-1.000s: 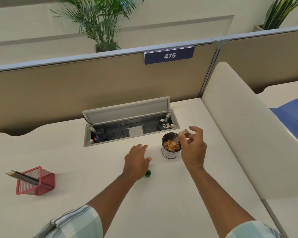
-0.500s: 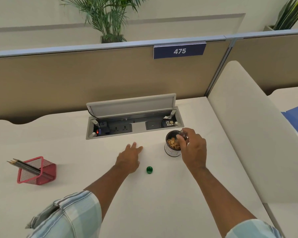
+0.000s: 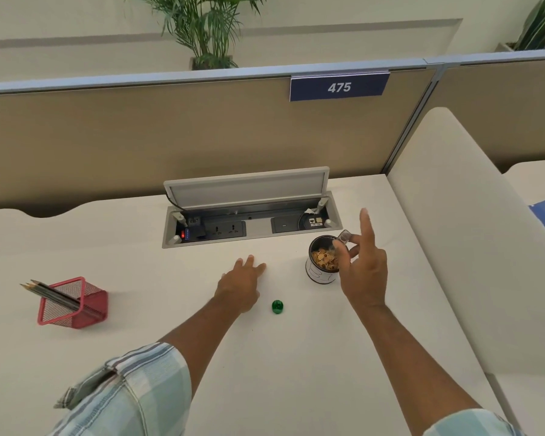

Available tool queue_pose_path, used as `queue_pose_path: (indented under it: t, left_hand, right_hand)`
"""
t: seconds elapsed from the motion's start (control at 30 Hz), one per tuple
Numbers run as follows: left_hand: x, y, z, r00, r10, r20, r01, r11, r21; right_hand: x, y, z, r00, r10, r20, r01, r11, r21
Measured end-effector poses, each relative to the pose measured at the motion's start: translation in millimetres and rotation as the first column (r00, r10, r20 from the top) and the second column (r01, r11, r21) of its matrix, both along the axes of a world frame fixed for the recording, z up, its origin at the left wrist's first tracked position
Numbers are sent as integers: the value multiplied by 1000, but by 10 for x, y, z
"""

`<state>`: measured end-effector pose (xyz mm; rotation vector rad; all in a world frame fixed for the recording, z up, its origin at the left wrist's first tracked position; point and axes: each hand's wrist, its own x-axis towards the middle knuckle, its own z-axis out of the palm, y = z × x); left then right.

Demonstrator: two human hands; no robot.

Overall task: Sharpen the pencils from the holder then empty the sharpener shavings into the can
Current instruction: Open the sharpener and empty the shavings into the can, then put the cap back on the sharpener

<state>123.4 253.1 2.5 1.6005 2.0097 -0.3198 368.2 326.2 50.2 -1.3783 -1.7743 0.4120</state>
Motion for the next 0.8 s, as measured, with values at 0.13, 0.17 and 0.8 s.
queue_pose_path:
  t: [0.13, 0.17, 0.8]
  left_hand:
    - [-7, -6, 10, 1000, 3, 9, -3, 1000, 5]
    - [-6, -8, 16, 1000, 0, 11, 0, 1000, 7]
    - [-38, -156, 301, 816, 212, 538, -403, 876, 266]
  right_hand:
    - [1, 8, -44, 995, -5, 95, -2, 997, 77]
    - [-7, -6, -41, 997, -10, 78, 6, 998, 55]
    - [-118, -303, 372, 701, -368, -610, 48, 879, -475]
